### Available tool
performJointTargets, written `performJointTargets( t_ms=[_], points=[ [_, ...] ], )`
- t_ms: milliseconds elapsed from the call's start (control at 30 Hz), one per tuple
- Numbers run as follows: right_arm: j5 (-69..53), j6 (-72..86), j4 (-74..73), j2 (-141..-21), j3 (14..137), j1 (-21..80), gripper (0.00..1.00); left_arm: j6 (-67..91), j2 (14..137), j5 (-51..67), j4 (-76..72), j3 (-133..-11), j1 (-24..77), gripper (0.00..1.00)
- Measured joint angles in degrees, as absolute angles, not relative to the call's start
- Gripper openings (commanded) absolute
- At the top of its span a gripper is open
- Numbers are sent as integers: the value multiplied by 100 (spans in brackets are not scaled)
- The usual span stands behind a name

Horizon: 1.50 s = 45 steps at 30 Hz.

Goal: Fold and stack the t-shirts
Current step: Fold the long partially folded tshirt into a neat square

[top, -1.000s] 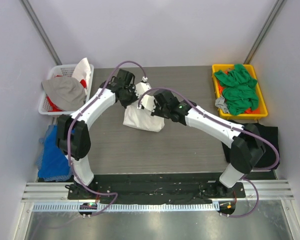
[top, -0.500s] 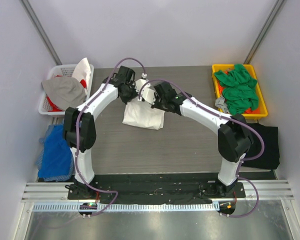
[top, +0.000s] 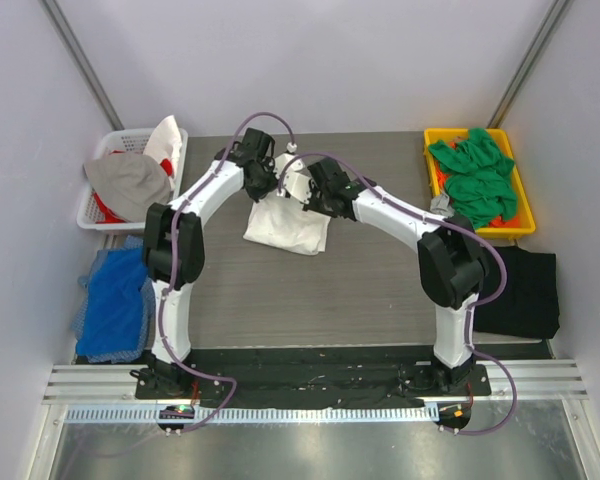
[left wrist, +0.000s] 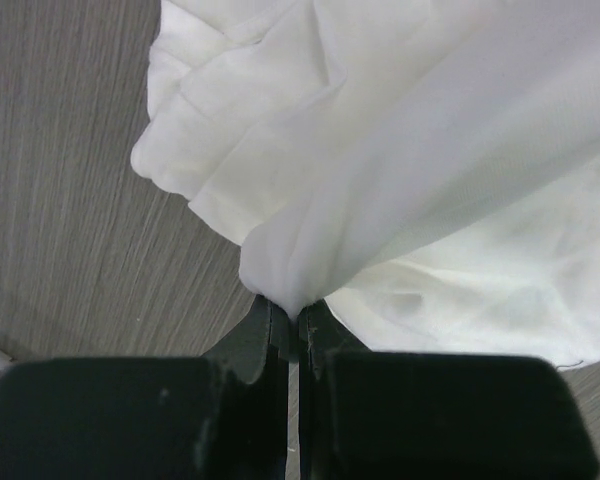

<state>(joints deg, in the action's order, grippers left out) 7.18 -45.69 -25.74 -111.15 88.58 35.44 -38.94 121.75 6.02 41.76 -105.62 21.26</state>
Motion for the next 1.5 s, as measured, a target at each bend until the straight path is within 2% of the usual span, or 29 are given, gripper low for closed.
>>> performJointTargets(
  t_ms=[333, 433, 567, 700, 800, 1067, 1500],
  points=[
    [681, -4624, -2532, -11544, 9146, 3439, 2, -3898, 12477, 425, 3883, -10654, 2123, 0],
    [681, -4628, -2526, -11592, 9240, 3424, 8, -3896, 12554, 327, 3739, -10735, 2123, 3],
    [683, -4648, -2477, -11666, 9345, 3402, 20, -3854, 12674, 187, 3588, -10921, 2123, 11],
    [709, -4668, -2447, -11732, 9360, 3382, 28, -3785, 12739, 73, 3417, -10993, 2123, 21],
    [773, -4674, -2449, -11767, 9360, 3341, 33, -3747, 12776, -38, 3297, -10993, 2106, 22],
    [915, -4727, -2451, -11872, 9411, 3168, 35, -3599, 12798, -342, 2803, -10993, 2058, 27],
    [976, -4718, -2451, -11983, 9590, 3103, 36, -3334, 13117, -495, 2508, -11485, 2069, 27]
  ],
)
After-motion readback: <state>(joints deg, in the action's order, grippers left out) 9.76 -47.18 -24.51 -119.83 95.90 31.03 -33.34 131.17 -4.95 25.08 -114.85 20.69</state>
